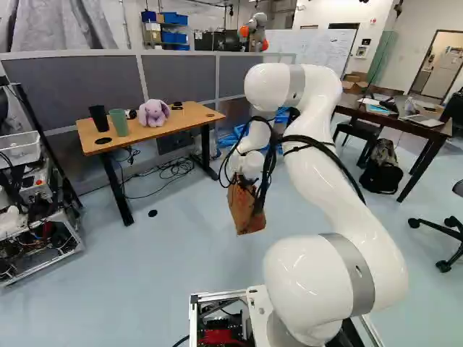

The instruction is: Pick up the bag on the ground and place it on the table

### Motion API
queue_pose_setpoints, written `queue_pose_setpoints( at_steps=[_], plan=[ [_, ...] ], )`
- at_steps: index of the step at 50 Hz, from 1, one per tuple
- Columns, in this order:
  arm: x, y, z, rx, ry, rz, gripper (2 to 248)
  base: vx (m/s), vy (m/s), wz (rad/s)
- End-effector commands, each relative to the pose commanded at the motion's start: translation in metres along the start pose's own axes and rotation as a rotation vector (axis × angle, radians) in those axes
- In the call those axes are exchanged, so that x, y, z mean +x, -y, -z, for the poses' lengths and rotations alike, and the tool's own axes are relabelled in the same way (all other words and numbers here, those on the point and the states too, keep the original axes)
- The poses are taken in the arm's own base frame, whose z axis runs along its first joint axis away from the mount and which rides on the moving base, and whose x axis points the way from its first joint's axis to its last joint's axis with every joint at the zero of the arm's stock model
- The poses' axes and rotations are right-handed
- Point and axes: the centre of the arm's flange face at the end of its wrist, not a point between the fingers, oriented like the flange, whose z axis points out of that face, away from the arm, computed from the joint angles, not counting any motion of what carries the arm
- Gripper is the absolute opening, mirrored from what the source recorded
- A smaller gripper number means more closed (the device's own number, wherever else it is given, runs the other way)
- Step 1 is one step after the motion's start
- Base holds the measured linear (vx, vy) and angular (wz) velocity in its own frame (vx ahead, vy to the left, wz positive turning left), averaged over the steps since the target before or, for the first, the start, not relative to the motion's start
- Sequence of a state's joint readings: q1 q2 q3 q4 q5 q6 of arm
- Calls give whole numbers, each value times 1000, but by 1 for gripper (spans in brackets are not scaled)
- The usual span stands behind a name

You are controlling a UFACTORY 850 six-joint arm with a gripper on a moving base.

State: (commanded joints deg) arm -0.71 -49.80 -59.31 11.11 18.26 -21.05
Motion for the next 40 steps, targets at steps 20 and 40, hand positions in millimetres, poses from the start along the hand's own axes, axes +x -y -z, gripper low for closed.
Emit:
queue_pose_setpoints(
  at_steps=[20, 40],
  plan=[
    [3, -2, 27, 7, 26, -28, 21, 0, 0, 0],
    [8, -4, 53, 16, 46, -58, 21, 0, 0, 0]
  ],
)
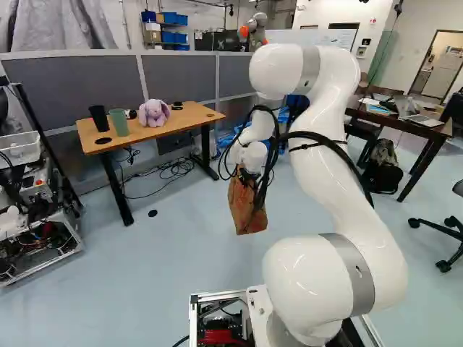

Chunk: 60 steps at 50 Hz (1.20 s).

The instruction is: Pick up the bag on the ground and place it on the table

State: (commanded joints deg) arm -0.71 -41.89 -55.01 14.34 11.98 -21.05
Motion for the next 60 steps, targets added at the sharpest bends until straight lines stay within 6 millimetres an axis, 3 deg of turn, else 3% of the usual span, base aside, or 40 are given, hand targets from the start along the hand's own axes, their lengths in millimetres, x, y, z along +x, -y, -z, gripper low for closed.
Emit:
queue_pose_setpoints(
  at_steps=[60],
  plan=[
    [22, -6, 77, -1, -75, -28, 21, 0, 0, 0]
  ],
)
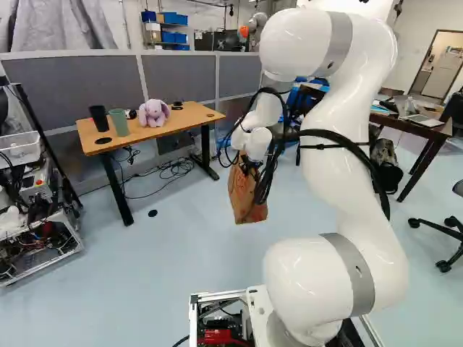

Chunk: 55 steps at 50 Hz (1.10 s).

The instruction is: Pick up the bag on the ground and place it on the table

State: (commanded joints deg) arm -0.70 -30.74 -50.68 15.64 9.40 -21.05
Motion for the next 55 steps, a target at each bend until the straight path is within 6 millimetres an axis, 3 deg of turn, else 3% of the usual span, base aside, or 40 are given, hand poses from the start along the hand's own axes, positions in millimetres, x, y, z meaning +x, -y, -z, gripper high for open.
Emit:
queue_pose_setpoints(
  at_steps=[55],
  plan=[
    [24, -1, 61, 48, 26, -2, 21, 0, 0, 0]
  ],
)
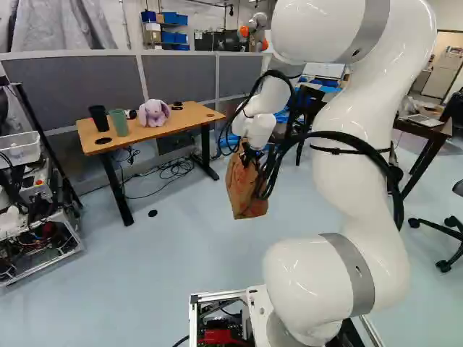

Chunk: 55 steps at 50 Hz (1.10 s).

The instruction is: Pick up the bag on the ground and place it on the table

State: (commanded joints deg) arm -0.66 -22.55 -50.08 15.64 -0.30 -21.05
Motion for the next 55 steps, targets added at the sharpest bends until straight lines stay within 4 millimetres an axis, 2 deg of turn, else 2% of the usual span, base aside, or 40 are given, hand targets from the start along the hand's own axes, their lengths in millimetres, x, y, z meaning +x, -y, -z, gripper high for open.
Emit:
queue_pose_setpoints(
  at_steps=[55],
  plan=[
    [15, 2, 67, 37, -7, 3, 21, 0, 0, 0]
  ],
)
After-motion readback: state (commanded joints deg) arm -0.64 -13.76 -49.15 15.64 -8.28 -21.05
